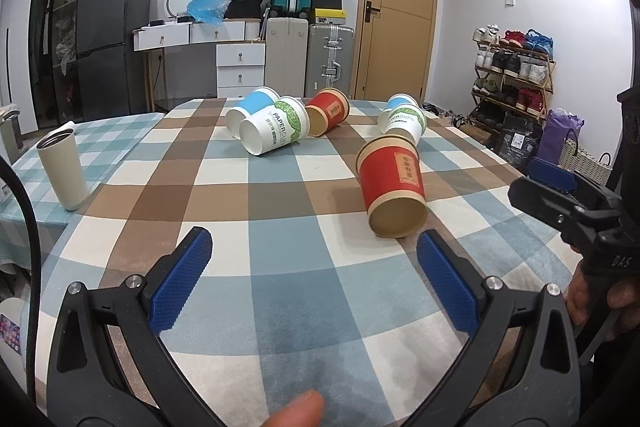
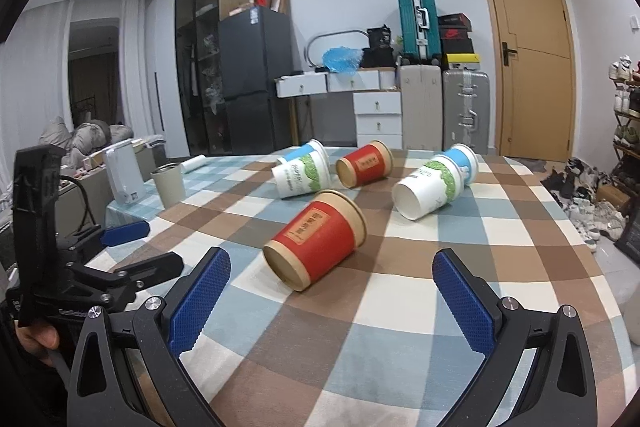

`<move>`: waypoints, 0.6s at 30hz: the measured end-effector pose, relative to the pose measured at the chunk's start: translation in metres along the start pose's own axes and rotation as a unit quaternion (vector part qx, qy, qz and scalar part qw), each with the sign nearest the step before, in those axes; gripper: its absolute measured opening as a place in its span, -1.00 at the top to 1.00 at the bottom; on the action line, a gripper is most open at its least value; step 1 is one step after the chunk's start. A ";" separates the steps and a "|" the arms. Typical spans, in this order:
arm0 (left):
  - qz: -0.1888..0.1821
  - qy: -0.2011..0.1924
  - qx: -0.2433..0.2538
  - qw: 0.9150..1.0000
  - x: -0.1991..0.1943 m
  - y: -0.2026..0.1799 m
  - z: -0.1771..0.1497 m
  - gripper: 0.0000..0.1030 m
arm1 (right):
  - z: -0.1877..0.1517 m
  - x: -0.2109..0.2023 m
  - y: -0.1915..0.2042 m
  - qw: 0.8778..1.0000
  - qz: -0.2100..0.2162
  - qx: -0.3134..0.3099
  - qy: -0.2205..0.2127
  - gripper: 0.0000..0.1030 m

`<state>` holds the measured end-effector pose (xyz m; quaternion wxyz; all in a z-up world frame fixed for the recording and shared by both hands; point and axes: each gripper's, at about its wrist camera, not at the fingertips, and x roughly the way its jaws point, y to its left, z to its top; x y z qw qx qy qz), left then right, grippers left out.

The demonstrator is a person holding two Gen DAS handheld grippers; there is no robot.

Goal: Flip cup upright
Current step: 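Move the left gripper toward the red cup lying on its side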

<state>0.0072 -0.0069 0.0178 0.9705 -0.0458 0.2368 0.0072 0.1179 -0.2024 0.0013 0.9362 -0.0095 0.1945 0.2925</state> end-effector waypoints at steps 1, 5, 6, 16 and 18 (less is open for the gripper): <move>0.000 0.002 0.001 1.000 0.000 -0.003 0.003 -0.98 | 0.001 0.000 -0.002 1.000 -0.004 0.003 0.003 -1.00; -0.007 0.006 0.005 1.000 0.003 -0.014 0.017 -0.98 | 0.003 -0.001 -0.013 1.000 -0.023 0.009 0.008 -1.00; -0.009 0.007 0.005 1.000 0.005 -0.016 0.021 -0.98 | 0.004 -0.002 -0.016 1.000 -0.026 0.012 0.009 -1.00; -0.010 0.060 0.025 0.998 0.060 -0.039 0.037 -0.98 | 0.003 0.007 -0.034 0.998 -0.048 0.032 0.028 -1.00; -0.013 0.069 0.023 0.997 0.071 -0.042 0.037 -0.98 | 0.003 0.008 -0.035 0.998 -0.047 0.034 0.031 -1.00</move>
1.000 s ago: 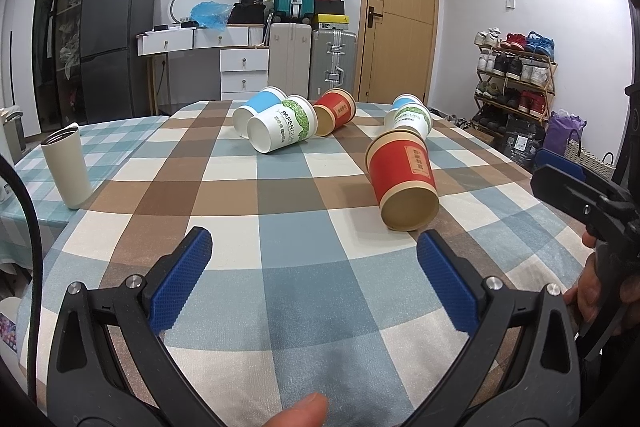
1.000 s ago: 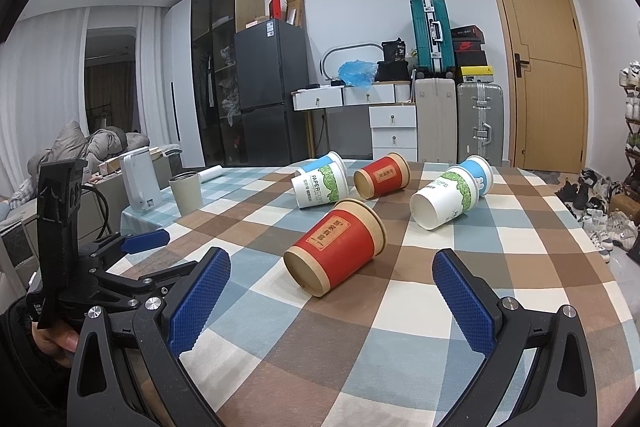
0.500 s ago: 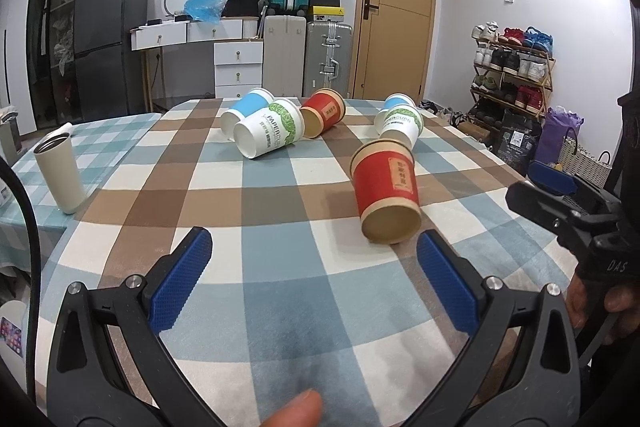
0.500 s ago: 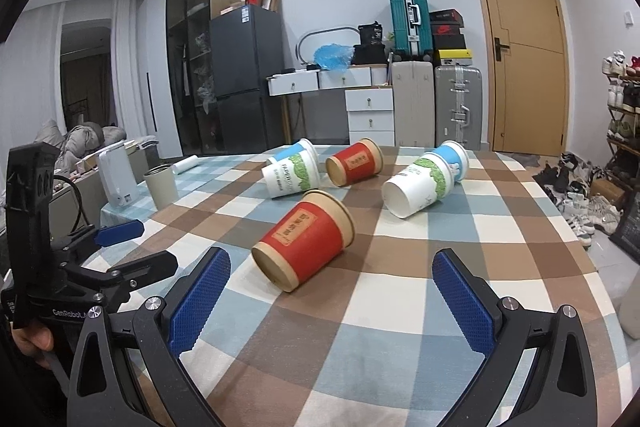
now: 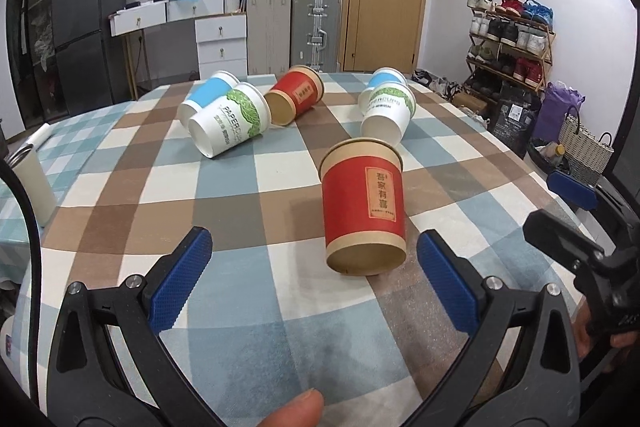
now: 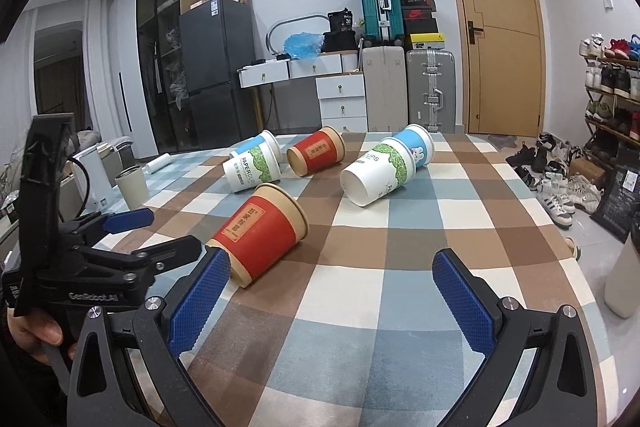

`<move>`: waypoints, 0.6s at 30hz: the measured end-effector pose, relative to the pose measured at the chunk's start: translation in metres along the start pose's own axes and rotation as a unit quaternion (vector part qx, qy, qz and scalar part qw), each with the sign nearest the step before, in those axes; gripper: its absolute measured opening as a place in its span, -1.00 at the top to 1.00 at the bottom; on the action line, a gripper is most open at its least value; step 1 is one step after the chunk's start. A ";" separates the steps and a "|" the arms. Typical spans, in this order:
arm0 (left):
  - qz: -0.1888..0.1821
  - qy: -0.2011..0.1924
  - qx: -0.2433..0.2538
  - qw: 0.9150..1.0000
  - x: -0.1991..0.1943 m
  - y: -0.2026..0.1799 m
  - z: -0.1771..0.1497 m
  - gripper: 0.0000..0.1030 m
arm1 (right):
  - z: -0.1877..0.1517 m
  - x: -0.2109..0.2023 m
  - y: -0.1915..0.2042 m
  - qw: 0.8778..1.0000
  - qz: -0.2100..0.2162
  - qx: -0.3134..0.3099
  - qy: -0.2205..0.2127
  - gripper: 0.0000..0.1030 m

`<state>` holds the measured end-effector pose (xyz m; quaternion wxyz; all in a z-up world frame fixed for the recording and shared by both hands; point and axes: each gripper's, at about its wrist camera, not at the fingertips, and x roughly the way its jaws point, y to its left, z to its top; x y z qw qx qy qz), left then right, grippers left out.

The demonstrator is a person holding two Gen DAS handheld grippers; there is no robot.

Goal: Flip cup upright
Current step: 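Move the left gripper toward the red cup lying on its side, then close the left gripper on the red cup's body and lift it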

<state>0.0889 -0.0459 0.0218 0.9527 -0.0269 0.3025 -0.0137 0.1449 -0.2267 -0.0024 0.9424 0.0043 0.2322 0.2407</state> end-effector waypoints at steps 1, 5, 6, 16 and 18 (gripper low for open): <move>-0.003 0.005 0.000 1.000 0.005 -0.001 0.001 -0.98 | 0.000 0.001 -0.001 1.000 0.001 0.001 0.001 -1.00; -0.007 0.023 0.002 1.000 0.022 -0.007 0.006 -0.98 | -0.001 0.003 -0.003 1.000 0.000 0.006 0.006 -1.00; -0.007 0.027 0.003 1.000 0.026 -0.008 0.007 -0.98 | -0.001 0.003 -0.004 1.000 0.000 0.008 0.006 -1.00; -0.026 0.063 0.005 0.998 0.052 -0.018 0.012 -0.66 | -0.001 0.005 -0.007 1.000 0.006 0.018 0.012 -1.00; -0.028 0.068 0.004 0.997 0.055 -0.020 0.012 -0.47 | -0.001 0.005 -0.007 1.000 0.006 0.018 0.012 -1.00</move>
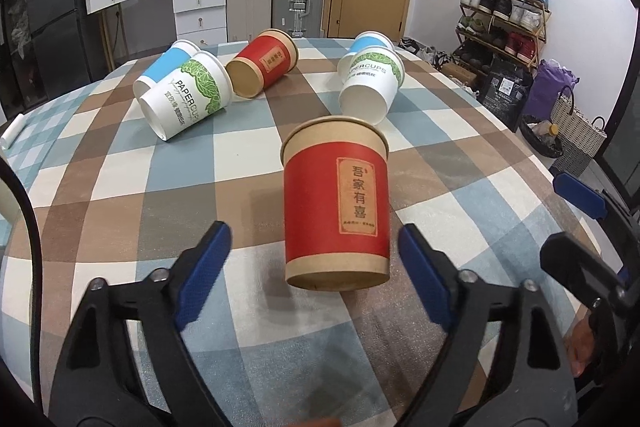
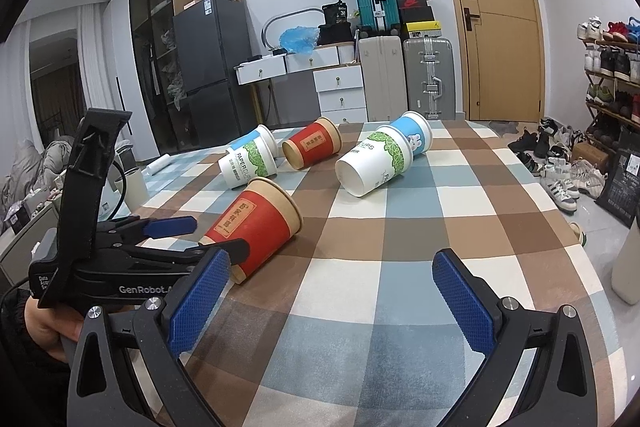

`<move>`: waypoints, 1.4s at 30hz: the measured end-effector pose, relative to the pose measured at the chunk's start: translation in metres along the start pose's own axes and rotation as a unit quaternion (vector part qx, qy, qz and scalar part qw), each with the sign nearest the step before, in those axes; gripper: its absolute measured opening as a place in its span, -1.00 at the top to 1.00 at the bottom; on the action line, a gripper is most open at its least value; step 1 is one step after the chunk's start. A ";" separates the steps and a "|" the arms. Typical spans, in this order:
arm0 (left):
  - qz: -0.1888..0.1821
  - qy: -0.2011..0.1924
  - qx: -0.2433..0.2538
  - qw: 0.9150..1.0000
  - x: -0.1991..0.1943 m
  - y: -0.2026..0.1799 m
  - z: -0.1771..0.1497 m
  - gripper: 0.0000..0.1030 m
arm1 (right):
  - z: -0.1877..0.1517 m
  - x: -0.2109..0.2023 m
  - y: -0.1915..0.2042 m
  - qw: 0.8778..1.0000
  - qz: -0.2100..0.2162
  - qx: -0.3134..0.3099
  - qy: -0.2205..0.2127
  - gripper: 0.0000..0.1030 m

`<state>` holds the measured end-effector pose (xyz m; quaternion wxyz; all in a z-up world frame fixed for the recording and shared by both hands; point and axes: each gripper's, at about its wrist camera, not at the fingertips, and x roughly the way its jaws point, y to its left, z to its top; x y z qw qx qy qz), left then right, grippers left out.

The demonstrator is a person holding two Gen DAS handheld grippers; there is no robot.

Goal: Flip cup upright
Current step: 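Close the left gripper on the red cup's body and lift it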

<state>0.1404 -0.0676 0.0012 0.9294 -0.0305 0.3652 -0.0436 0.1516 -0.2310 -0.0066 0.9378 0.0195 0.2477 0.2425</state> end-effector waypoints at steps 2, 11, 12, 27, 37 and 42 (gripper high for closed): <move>-0.011 0.005 -0.006 1.000 0.001 0.000 0.000 -0.23 | 0.000 0.000 0.000 1.000 0.000 -0.001 0.000 -1.00; -0.024 0.002 -0.038 0.999 -0.008 0.005 -0.004 -0.02 | -0.001 0.000 0.002 1.000 -0.001 -0.008 -0.003 -1.00; -0.023 0.000 -0.040 0.999 -0.010 0.005 -0.005 -0.02 | -0.001 0.000 0.002 1.000 -0.002 -0.009 -0.003 -1.00; 0.009 -0.034 -0.074 0.997 -0.072 0.022 -0.035 -0.02 | -0.004 -0.007 0.027 0.999 0.021 -0.040 -0.008 -1.00; 0.012 -0.048 -0.086 0.995 -0.109 0.020 -0.062 -0.02 | -0.011 -0.014 0.043 0.997 0.031 -0.063 -0.006 -1.00; 0.006 -0.046 -0.094 0.994 -0.118 0.017 -0.075 -0.02 | -0.014 -0.020 0.045 0.997 0.030 -0.065 -0.005 -1.00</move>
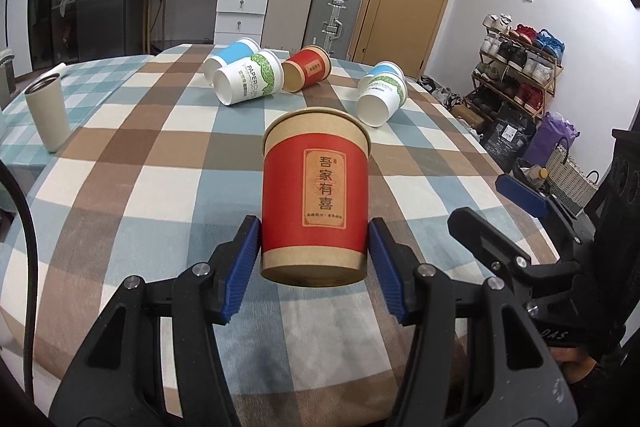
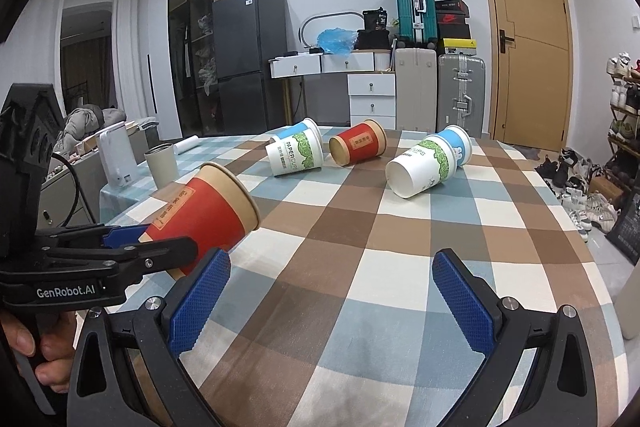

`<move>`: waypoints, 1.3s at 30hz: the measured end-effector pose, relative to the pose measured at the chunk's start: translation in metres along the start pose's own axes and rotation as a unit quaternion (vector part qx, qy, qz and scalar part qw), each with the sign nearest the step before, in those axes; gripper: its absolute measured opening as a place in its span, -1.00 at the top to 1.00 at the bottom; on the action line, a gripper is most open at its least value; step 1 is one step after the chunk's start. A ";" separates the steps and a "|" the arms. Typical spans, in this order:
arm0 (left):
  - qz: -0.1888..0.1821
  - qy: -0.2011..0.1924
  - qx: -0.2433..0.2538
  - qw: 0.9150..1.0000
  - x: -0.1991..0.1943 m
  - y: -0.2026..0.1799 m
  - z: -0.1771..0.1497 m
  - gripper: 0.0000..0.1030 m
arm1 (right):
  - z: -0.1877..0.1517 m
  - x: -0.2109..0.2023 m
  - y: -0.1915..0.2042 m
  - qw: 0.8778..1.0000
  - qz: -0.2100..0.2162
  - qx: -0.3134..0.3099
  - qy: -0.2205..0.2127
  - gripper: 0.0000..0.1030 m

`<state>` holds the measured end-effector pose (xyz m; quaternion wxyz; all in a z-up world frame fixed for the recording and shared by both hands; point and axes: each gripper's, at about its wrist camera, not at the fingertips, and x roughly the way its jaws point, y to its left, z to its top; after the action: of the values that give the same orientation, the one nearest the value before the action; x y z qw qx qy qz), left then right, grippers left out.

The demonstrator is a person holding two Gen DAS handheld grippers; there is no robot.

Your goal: Flip cup upright

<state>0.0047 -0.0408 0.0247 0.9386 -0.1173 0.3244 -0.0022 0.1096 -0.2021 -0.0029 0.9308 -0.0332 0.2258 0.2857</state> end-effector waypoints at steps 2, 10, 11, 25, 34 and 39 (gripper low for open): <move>-0.003 0.003 -0.005 1.000 -0.002 -0.001 -0.005 -0.02 | -0.001 -0.002 0.000 1.000 -0.002 -0.001 0.000 -1.00; -0.005 0.013 -0.004 1.000 0.001 -0.010 -0.016 -0.02 | -0.005 -0.005 -0.007 1.000 -0.006 0.010 0.001 -1.00; -0.005 0.013 -0.005 1.000 0.002 -0.010 -0.017 -0.02 | -0.005 -0.004 -0.008 1.000 -0.005 0.013 0.001 -1.00; -0.006 0.024 -0.007 1.000 0.007 -0.013 -0.032 -0.03 | -0.007 -0.003 -0.007 1.000 -0.004 0.012 0.002 -1.00; -0.007 0.033 -0.010 0.999 0.010 -0.010 -0.030 -0.21 | -0.007 -0.003 -0.007 1.000 -0.003 0.013 0.003 -1.00; -0.015 0.029 -0.012 0.999 0.008 -0.002 -0.026 -0.53 | -0.008 -0.002 -0.006 1.000 -0.002 0.014 0.005 -1.00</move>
<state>-0.0043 -0.0492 0.0006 0.9271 -0.1331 0.3499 -0.0164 0.1079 -0.2097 -0.0096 0.9307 -0.0219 0.2339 0.2802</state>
